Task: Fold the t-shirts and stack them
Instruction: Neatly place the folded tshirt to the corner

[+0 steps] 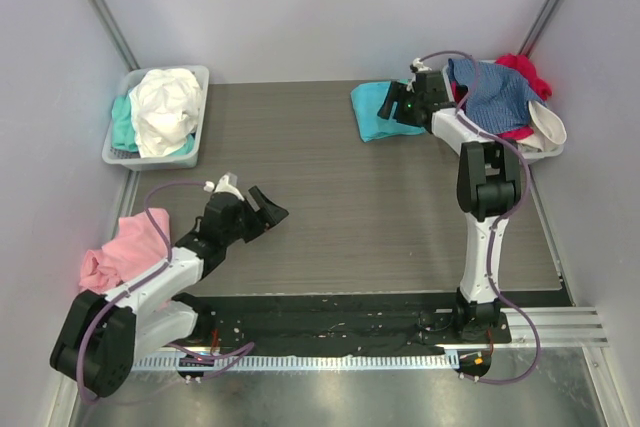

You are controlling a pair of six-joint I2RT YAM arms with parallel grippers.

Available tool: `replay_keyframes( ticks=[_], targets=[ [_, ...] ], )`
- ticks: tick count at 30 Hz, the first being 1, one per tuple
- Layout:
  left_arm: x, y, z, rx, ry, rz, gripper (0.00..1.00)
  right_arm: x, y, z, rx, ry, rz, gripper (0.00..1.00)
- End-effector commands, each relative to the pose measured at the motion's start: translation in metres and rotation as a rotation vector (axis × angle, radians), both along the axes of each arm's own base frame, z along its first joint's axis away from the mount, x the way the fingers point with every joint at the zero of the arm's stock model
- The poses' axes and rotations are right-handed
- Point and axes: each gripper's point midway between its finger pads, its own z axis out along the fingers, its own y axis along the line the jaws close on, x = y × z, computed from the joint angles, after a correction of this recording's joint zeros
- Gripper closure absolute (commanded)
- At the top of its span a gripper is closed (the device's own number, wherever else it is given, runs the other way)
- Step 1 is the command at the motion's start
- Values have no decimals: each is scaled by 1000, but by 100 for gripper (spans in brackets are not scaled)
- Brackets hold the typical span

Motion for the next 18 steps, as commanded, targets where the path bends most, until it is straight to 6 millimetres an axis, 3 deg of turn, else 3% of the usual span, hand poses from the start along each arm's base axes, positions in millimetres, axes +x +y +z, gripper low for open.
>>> replay_keyframes(
  ticks=[1, 5, 9, 10, 18],
  targets=[
    [-1, 0, 13, -28, -46, 3, 22, 4, -7, -10, -6, -16, -24, 24],
    [-6, 4, 11, -21, -44, 12, 22, -3, -7, -18, 5, 2, -29, 23],
    [-8, 5, 11, -22, -44, 13, 22, -14, -4, -14, 31, 11, -36, 23],
    [-8, 5, 13, -27, -48, 13, 22, -17, -2, -5, 41, -3, -33, 24],
    [-9, 4, 13, -34, -49, 11, 22, -45, 38, -4, 24, 44, 51, 23]
  ],
)
